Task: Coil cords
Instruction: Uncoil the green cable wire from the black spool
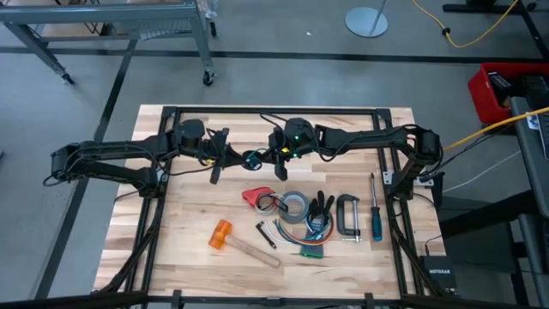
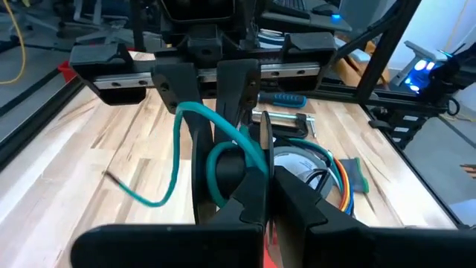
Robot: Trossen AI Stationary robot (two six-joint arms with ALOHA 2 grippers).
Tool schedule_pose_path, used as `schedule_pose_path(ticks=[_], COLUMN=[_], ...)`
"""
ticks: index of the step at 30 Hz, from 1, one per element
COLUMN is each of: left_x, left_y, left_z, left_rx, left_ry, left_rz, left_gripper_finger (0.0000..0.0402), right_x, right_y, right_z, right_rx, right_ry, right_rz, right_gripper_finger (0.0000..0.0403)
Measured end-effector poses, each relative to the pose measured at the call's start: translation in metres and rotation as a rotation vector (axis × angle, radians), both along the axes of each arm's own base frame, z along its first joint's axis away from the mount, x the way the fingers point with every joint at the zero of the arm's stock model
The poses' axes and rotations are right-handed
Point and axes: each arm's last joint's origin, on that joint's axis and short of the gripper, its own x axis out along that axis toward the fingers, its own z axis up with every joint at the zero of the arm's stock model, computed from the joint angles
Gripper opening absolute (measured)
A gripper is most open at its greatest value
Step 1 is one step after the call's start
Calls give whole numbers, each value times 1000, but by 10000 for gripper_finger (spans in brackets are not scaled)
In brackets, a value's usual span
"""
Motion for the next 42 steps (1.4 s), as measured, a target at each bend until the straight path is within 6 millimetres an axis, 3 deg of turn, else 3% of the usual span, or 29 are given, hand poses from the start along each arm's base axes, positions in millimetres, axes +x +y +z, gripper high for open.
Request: schedule_pose_path(ticks=[12,23,30,33,37,42], left_x=[0,-2,-1,0,-2,-3], left_y=[1,13,9,8,10,16], left_z=[0,3,2,2,8,7], left_rx=[-1,29,-16,0,19,20], left_ry=[0,-39,-28,-20,-53,-56], left_rz=[5,113,119,115,128,154], left_gripper_finger=[1,1,4,27,81,132], right_x=[0,-4,-6,-8,-16,-24], right_y=[0,0,-7,-11,-15,-15], right_z=[-1,-3,-5,-7,-23,-24], right_rx=[8,5,-4,-1,16,-20], right_ry=[9,77,86,98,240,329], right_rz=[2,-9,-23,-29,-51,-95], right_gripper_finger=[5,3,1,1,1,1])
